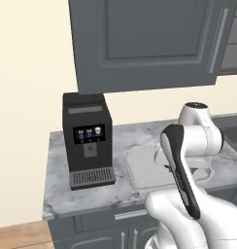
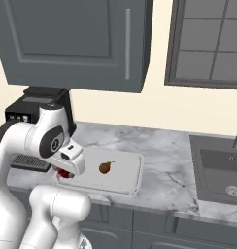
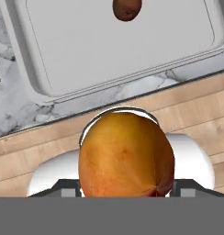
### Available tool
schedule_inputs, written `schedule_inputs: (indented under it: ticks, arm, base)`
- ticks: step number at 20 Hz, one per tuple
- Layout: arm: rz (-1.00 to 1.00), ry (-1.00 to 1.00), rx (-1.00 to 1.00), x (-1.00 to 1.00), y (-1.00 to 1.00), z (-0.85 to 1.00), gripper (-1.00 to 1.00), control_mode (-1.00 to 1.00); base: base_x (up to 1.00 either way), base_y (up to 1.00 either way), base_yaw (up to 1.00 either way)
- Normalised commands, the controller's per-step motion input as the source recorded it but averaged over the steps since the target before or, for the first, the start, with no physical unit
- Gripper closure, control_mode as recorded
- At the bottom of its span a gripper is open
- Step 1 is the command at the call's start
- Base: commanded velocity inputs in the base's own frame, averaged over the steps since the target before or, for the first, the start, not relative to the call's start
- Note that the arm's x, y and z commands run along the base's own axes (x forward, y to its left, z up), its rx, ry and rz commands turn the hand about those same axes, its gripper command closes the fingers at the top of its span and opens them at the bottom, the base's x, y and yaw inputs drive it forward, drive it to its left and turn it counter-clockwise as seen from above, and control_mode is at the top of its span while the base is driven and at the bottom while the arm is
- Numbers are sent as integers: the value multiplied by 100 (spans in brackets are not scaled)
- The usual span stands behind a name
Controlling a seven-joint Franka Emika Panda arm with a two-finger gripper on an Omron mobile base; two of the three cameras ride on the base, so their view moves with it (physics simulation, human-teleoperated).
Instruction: Pick the peach and pear from the fridge and place them inside the tupperware on the counter.
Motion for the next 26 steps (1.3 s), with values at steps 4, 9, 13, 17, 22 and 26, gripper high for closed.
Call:
schedule_inputs:
  ticks: [4, 9, 13, 17, 22, 26]
  arm:
    - [0, 0, 0, 54, 12, -31, 100, -100]
    - [0, 0, 0, 53, 18, -36, 100, -100]
    - [0, 0, 0, 58, 16, -33, 100, -100]
    - [0, 0, 0, 51, 10, -38, 100, -100]
    - [0, 0, 0, 44, 8, -44, 100, -100]
    - [0, 2, 0, 42, 6, -46, 100, -100]
  base:
    - [0, 0, 0]
    - [0, 0, 0]
    - [0, 0, 0]
    - [0, 0, 0]
    - [0, 0, 0]
    - [0, 0, 0]
